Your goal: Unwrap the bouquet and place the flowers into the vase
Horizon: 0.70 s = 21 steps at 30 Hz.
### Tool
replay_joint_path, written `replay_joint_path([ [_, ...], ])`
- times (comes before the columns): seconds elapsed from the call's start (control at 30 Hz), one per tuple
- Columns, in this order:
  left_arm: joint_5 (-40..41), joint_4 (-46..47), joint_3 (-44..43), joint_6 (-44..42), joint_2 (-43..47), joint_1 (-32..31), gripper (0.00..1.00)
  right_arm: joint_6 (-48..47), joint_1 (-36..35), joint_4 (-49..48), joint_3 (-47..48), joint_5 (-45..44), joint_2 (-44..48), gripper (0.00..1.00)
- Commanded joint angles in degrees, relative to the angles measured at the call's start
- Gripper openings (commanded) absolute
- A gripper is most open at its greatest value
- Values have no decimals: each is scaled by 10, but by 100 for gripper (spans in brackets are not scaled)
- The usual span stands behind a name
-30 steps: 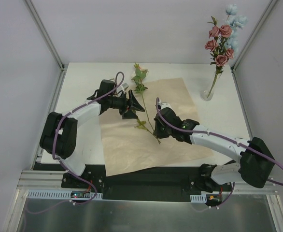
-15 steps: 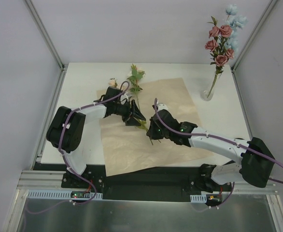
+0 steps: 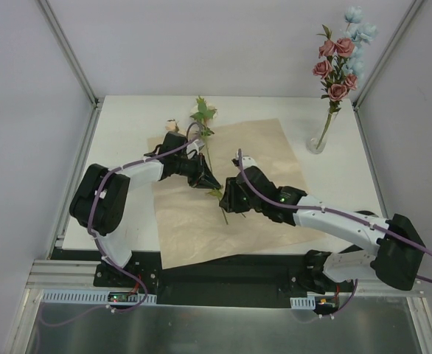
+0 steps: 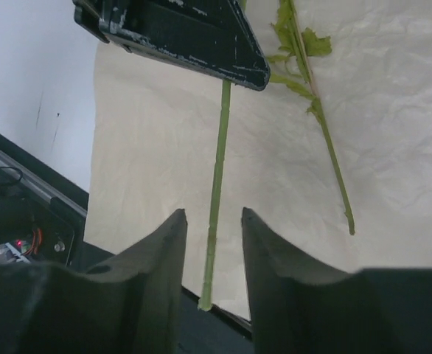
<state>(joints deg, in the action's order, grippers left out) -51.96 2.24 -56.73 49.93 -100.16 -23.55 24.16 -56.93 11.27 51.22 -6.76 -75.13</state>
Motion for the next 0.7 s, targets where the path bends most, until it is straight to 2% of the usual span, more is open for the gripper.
replay_joint_path([
  [0.0,30,-6,-33,-81,72,-24,0,-28,8,38,34,-24,80,45],
  [0.17,84,-20,-44,-163,127,-59,0,-21,53,75,28,-26,169,66],
  [0.27,103,-20,-44,-193,158,-85,0,-21,87,80,37,-4,197,72],
  [0.4,128,-31,-45,-224,193,-114,0,-40,134,100,87,32,203,75],
  [0.67,172,-32,-39,-287,240,-174,0,-87,155,131,204,62,147,77],
])
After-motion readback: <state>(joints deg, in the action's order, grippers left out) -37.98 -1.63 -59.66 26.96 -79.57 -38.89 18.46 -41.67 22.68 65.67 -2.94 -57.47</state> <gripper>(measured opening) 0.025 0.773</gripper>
